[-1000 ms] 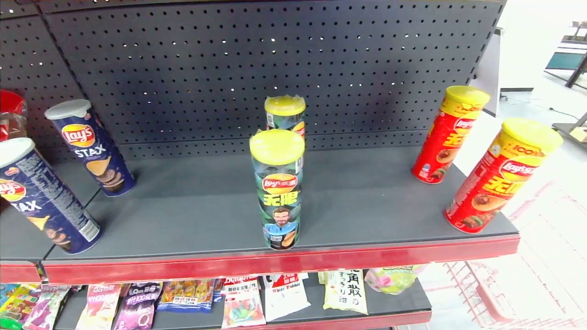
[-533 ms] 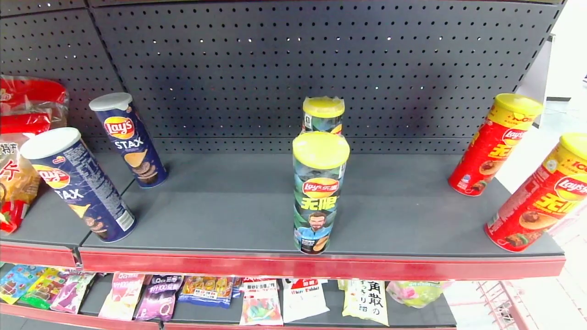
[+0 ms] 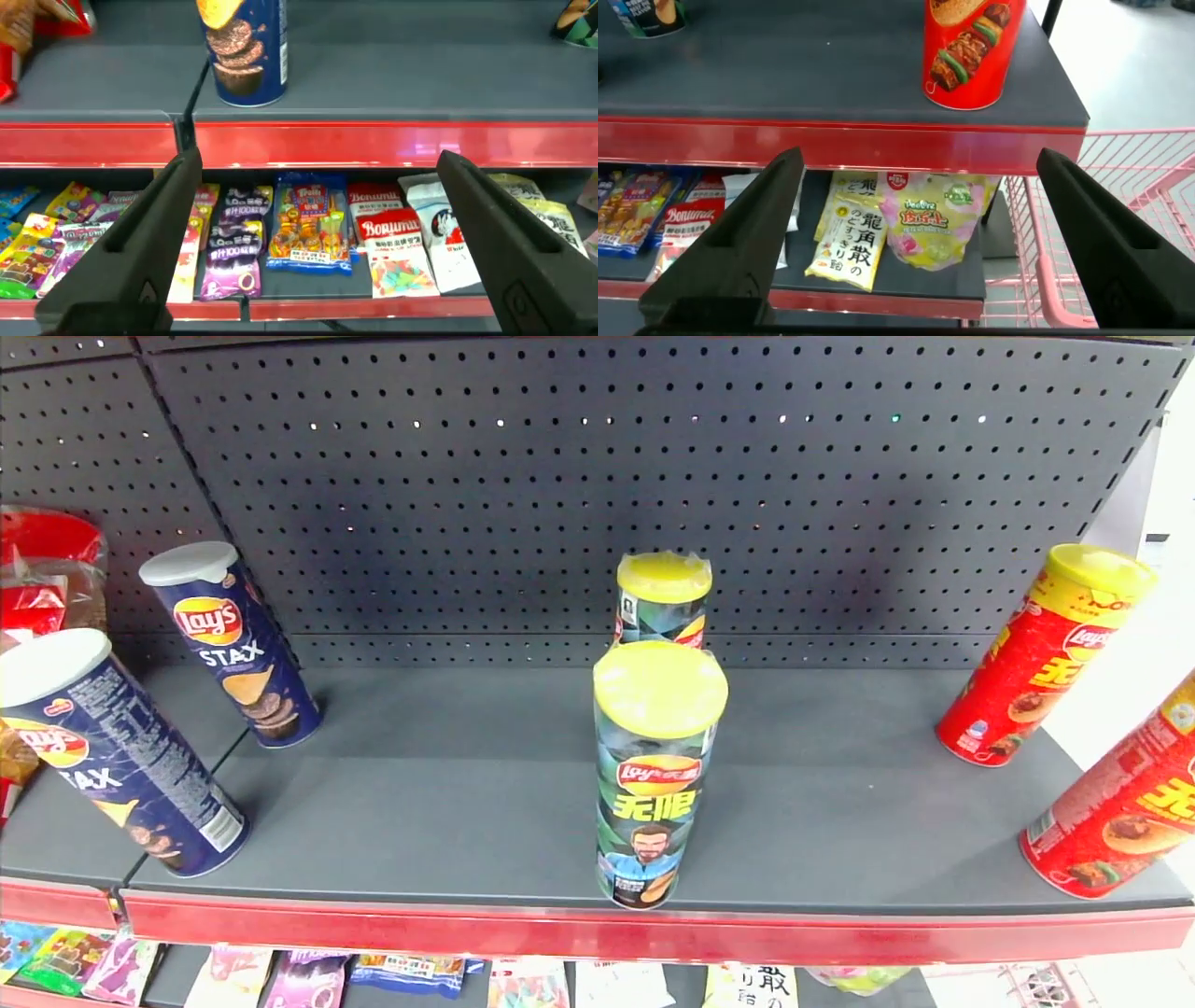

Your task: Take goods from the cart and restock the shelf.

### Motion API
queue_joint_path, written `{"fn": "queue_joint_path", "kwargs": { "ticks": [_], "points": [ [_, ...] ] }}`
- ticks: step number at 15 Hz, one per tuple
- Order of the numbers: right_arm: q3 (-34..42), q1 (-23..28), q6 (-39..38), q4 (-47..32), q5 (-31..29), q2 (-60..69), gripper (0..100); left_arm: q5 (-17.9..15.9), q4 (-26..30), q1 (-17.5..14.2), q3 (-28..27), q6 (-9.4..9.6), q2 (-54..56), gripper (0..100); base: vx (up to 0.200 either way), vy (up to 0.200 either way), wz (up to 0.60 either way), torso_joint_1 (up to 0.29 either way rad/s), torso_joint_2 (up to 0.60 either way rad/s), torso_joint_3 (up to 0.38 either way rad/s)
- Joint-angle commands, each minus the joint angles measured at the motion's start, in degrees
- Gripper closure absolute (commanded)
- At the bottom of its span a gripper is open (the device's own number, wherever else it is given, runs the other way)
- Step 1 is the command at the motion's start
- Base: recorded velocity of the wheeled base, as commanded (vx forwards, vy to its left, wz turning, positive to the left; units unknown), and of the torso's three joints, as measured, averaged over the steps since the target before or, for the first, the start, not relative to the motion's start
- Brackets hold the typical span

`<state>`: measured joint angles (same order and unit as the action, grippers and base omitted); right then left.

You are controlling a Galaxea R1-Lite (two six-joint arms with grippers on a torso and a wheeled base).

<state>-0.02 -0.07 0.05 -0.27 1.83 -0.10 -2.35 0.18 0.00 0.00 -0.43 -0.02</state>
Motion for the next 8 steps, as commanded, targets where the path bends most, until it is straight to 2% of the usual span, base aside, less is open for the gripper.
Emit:
{"fn": "queue_joint_path", "kwargs": {
  "ticks": [1,8],
  "points": [
    [0.0,0.0,0.0,0.0,0.0,0.0,0,0.0,0.1,0.0,0.0,-0.01,0.0,0,0.0,0.0,0.0,0.0,0.0,0.0],
    [0.0,0.0,-0.1,0.0,-0.1,0.0,0,0.0,0.0,0.0,0.0,-0.1,0.0,0,0.0,0.0,0.0,0.0,0.0,0.0]
  ]
}}
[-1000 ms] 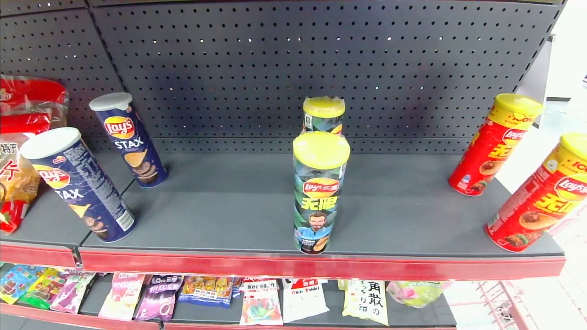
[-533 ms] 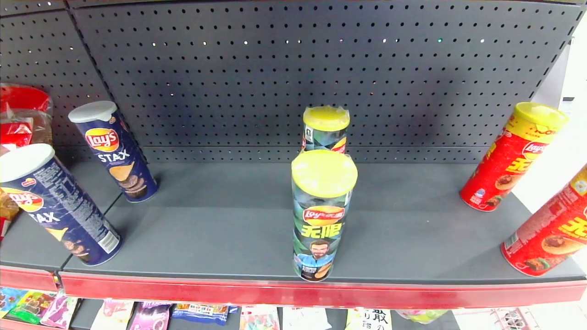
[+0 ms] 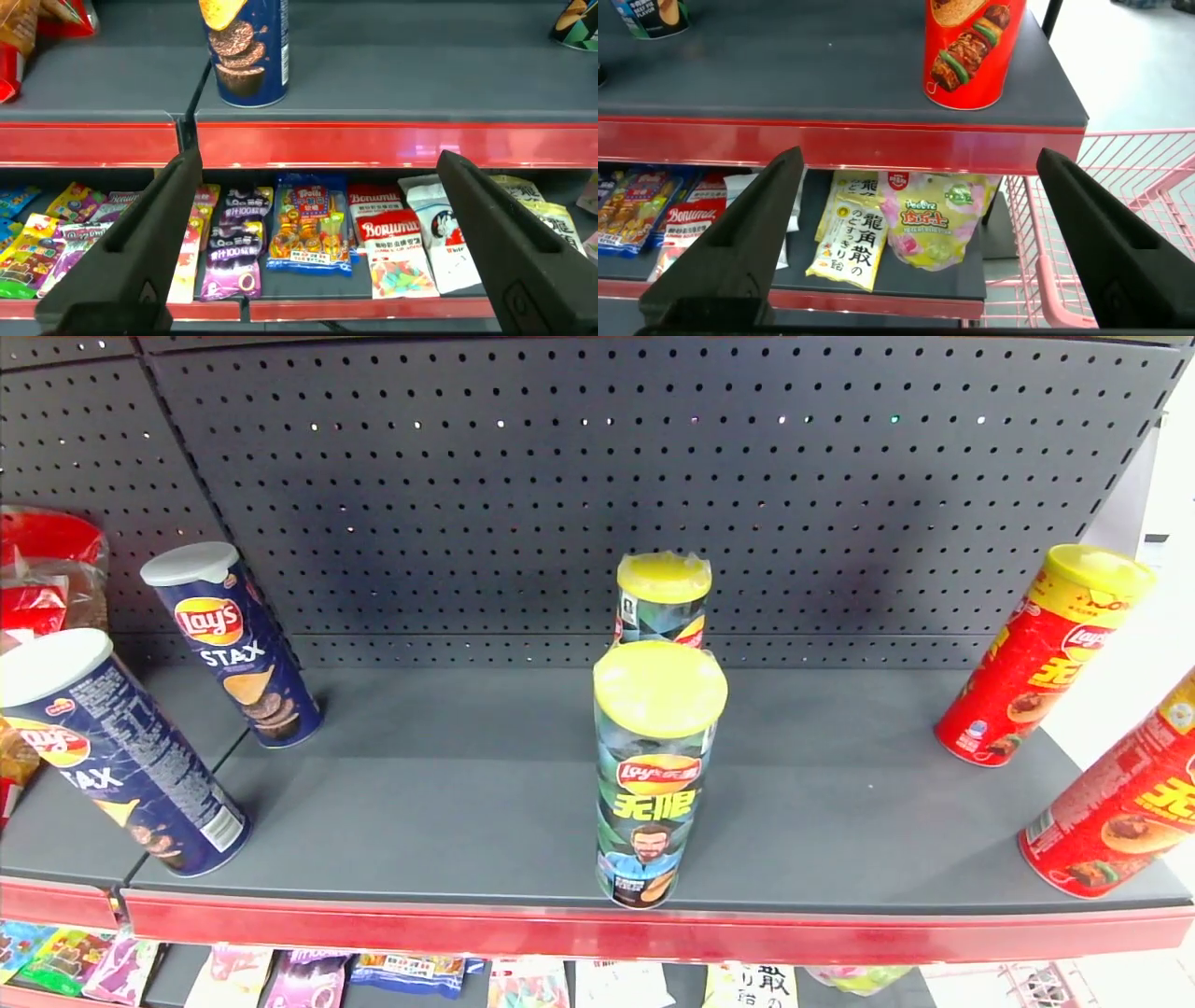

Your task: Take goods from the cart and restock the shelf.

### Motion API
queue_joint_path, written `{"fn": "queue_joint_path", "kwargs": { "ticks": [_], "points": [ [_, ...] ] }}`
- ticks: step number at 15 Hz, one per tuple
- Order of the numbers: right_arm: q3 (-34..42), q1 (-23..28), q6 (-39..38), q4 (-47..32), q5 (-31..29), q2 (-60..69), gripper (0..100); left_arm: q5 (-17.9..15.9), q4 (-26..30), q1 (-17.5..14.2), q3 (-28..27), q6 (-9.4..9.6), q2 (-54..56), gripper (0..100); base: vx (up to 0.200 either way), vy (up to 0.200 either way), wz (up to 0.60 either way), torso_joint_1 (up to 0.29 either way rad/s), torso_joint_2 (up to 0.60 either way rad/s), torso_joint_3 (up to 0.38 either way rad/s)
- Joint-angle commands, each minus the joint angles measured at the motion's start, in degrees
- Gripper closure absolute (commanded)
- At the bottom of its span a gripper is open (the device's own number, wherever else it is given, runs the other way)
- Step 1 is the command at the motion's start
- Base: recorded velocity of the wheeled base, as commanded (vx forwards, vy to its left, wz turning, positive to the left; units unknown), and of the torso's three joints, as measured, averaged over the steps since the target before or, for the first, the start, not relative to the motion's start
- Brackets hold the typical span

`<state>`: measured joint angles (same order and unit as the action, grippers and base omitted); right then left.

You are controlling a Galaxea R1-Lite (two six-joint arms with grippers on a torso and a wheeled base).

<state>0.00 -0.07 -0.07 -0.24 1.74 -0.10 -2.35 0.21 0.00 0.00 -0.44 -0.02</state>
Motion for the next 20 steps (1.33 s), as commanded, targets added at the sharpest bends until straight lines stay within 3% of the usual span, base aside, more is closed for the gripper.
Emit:
{"fn": "queue_joint_path", "kwargs": {
  "ticks": [1,20],
  "points": [
    [0.0,0.0,0.1,0.0,0.0,0.0,0,0.0,0.0,0.0,0.0,0.0,0.0,0,0.0,0.0,0.0,0.0,0.0,0.0],
    [0.0,0.0,-0.1,0.0,-0.2,0.0,0,0.0,0.1,0.0,0.0,0.0,0.0,0,0.0,0.0,0.0,0.0,0.0,0.0]
  ]
}}
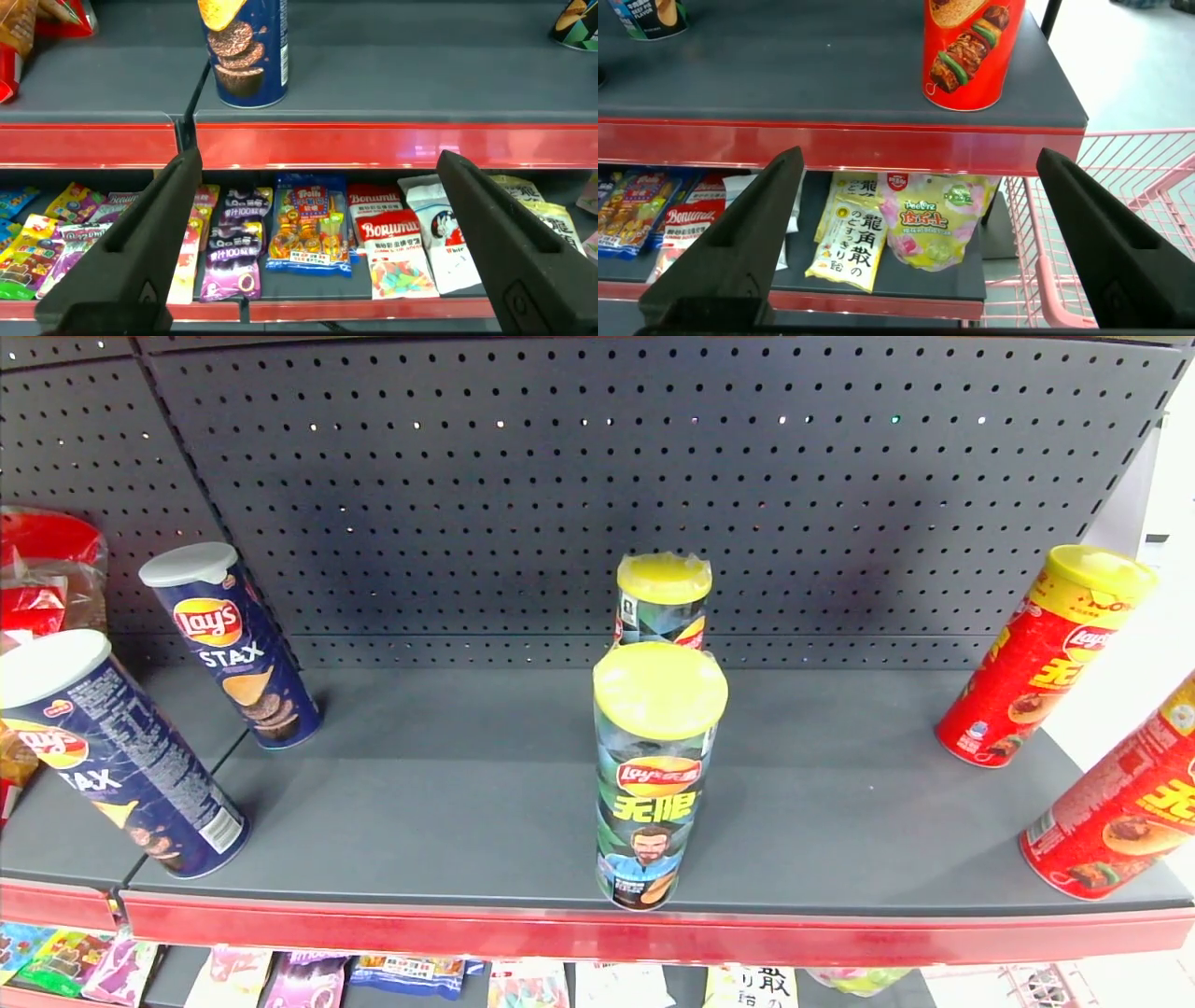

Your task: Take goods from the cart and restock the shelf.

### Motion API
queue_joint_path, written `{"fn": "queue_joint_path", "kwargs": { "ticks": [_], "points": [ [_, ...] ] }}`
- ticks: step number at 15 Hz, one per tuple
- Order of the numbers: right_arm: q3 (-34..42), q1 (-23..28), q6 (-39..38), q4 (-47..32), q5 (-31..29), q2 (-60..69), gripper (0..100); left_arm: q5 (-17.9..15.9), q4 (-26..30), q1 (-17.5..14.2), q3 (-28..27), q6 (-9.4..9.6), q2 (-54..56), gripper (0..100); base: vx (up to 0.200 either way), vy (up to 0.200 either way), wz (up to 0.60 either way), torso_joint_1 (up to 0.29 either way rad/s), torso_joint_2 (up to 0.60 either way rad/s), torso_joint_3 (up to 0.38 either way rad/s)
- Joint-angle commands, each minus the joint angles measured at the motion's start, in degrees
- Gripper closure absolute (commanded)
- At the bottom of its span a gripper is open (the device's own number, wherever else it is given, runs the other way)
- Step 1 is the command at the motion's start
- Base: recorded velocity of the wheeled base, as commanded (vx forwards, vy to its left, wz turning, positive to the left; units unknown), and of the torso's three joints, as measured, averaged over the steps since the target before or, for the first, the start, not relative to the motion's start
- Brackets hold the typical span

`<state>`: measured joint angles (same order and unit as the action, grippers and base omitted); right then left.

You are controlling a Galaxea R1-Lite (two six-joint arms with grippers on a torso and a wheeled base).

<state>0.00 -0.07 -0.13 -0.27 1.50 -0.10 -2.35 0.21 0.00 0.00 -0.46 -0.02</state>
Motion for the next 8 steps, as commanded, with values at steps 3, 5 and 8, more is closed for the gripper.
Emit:
{"fn": "queue_joint_path", "kwargs": {
  "ticks": [3,5,8],
  "points": [
    [0.0,0.0,0.1,0.0,0.0,0.0,0,0.0,0.1,0.0,0.0,-0.06,0.0,0,0.0,0.0,0.0,0.0,0.0,0.0],
    [0.0,0.0,0.1,0.0,0.0,0.0,0,0.0,0.1,0.0,0.0,-0.06,0.0,0,0.0,0.0,0.0,0.0,0.0,0.0],
    [0.0,0.1,0.0,-0.1,-0.1,0.0,0,0.0,0.1,0.0,0.0,0.02,0.0,0,0.0,0.0,0.0,0.0,0.0,0.0]
  ]
}}
